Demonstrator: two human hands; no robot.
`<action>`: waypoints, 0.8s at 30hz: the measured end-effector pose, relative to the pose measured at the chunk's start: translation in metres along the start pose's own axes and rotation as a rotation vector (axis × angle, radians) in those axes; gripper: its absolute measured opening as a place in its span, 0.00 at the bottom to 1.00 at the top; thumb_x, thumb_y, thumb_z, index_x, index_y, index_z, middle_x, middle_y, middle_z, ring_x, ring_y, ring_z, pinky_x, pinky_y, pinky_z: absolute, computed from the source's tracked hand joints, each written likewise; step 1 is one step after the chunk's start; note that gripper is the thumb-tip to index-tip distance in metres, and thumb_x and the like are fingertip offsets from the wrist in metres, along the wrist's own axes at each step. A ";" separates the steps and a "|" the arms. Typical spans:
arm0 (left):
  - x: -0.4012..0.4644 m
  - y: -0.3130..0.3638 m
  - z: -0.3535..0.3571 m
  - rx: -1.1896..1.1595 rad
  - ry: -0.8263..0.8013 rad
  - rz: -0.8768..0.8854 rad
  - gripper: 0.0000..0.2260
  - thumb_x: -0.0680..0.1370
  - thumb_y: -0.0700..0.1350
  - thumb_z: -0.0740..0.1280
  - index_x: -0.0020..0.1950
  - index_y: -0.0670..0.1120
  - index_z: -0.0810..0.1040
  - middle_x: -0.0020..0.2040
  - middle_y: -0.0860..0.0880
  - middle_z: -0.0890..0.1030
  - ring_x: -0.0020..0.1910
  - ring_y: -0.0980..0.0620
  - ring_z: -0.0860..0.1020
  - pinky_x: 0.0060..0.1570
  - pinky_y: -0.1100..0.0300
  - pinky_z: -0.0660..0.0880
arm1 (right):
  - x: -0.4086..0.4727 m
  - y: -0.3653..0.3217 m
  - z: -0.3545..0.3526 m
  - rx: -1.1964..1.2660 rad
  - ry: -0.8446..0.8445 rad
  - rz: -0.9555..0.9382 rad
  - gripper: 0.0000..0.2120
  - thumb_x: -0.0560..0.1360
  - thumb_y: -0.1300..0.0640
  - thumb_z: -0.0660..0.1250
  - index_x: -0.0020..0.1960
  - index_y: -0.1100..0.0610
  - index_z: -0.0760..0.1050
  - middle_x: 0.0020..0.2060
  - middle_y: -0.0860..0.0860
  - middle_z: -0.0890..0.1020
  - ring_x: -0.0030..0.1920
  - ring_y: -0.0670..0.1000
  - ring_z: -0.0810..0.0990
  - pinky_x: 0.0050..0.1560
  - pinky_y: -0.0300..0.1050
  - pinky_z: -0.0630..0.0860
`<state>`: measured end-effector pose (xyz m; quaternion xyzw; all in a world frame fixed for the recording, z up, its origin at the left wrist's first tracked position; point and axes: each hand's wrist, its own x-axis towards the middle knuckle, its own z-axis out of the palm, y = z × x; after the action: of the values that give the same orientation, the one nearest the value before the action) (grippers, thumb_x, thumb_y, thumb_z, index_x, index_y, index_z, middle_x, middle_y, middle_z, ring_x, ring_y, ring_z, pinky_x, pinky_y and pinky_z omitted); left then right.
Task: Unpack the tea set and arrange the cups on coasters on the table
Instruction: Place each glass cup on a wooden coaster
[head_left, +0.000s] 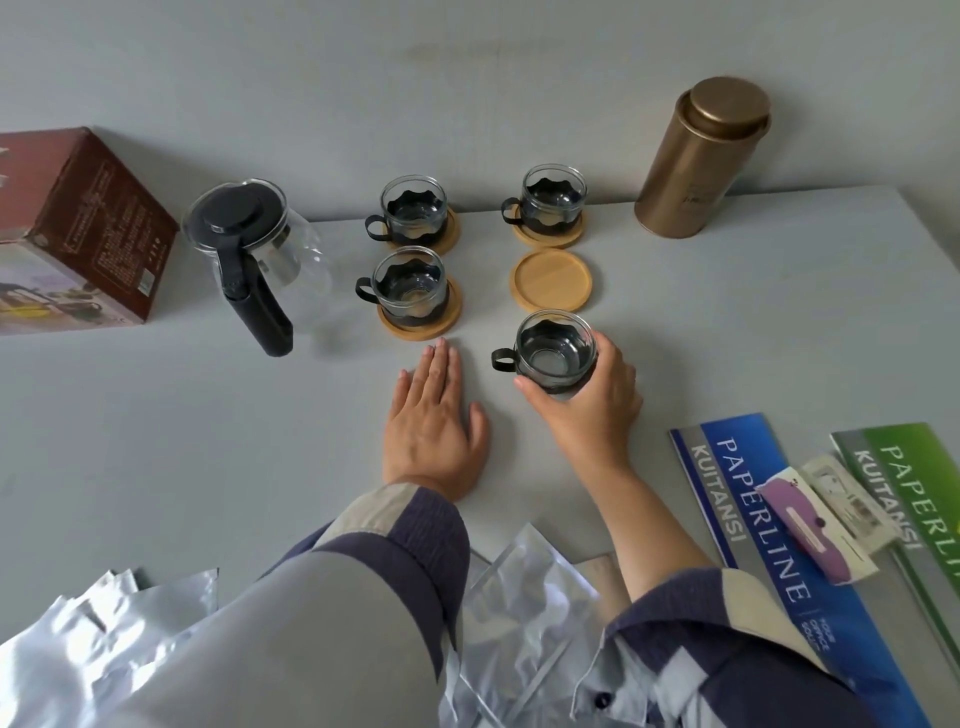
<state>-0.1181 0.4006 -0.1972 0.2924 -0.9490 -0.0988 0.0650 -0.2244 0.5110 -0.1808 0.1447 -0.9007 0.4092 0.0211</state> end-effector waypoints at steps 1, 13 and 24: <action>0.000 0.000 0.000 0.005 -0.001 0.000 0.30 0.78 0.55 0.46 0.78 0.44 0.47 0.78 0.48 0.47 0.77 0.53 0.45 0.75 0.55 0.41 | 0.001 0.001 0.000 -0.001 -0.007 0.000 0.39 0.58 0.44 0.79 0.63 0.59 0.71 0.59 0.54 0.78 0.59 0.59 0.74 0.56 0.52 0.68; -0.001 0.000 -0.003 -0.020 -0.010 -0.007 0.30 0.79 0.55 0.50 0.78 0.45 0.47 0.78 0.49 0.47 0.76 0.54 0.44 0.75 0.55 0.42 | 0.058 -0.018 -0.010 0.115 -0.165 0.046 0.35 0.59 0.42 0.77 0.63 0.52 0.71 0.57 0.49 0.79 0.59 0.53 0.76 0.61 0.56 0.71; 0.000 -0.002 -0.003 -0.043 -0.005 -0.007 0.31 0.78 0.57 0.47 0.78 0.47 0.47 0.77 0.51 0.45 0.76 0.56 0.42 0.75 0.57 0.40 | 0.110 -0.015 0.018 0.091 -0.117 0.081 0.37 0.57 0.41 0.77 0.63 0.48 0.71 0.57 0.51 0.77 0.63 0.55 0.71 0.62 0.53 0.71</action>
<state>-0.1166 0.3989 -0.1948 0.2942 -0.9457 -0.1199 0.0687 -0.3244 0.4614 -0.1645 0.1328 -0.8860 0.4410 -0.0547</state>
